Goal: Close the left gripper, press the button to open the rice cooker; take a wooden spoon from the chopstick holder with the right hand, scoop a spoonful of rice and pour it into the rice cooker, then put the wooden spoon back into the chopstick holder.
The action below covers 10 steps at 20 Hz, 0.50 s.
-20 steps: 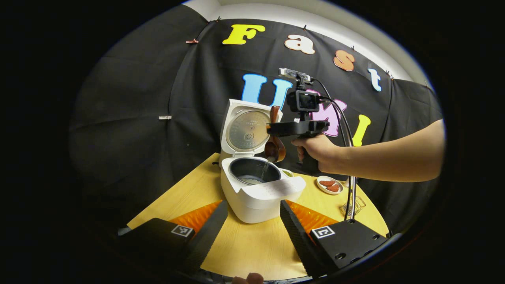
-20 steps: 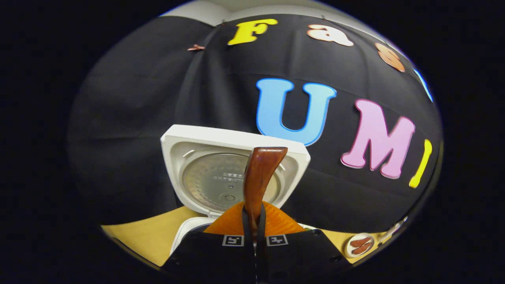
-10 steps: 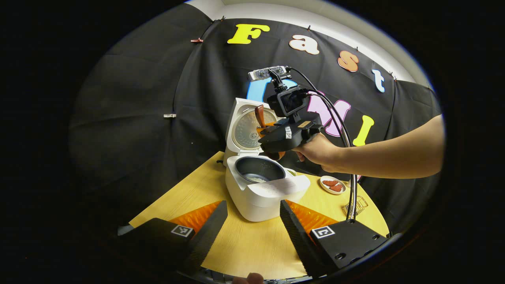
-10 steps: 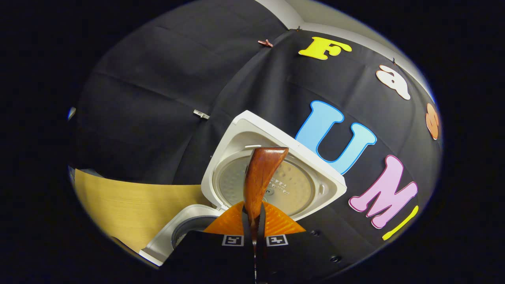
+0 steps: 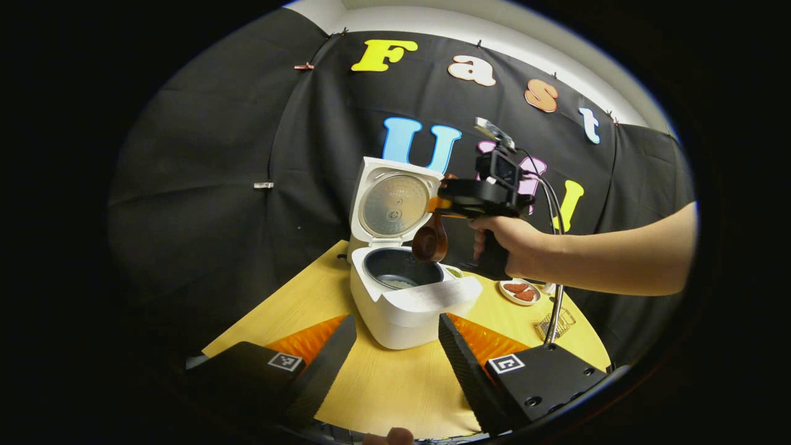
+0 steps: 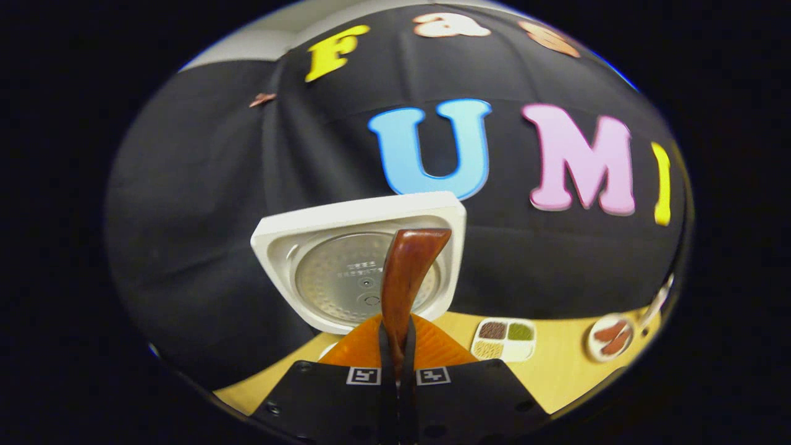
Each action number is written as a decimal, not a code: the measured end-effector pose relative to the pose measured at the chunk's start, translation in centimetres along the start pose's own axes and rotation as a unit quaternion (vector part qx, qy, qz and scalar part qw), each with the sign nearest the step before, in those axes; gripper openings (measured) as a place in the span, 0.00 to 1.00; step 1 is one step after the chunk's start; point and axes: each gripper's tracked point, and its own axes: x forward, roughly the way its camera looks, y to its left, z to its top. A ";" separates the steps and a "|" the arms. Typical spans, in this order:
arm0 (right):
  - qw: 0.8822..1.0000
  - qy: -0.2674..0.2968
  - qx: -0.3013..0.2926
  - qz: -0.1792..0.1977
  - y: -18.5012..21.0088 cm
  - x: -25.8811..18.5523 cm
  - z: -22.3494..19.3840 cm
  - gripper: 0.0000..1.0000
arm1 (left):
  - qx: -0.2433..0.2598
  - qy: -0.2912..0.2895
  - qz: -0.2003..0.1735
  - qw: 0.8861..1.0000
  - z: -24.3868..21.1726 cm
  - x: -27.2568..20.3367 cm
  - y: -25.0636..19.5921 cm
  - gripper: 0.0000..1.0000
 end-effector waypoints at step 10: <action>0.976 -0.114 0.183 0.002 -8.9 -12.3 7.5 0.06 | 0.033 -0.007 -0.033 0.999 1.2 0.8 -4.0 0.93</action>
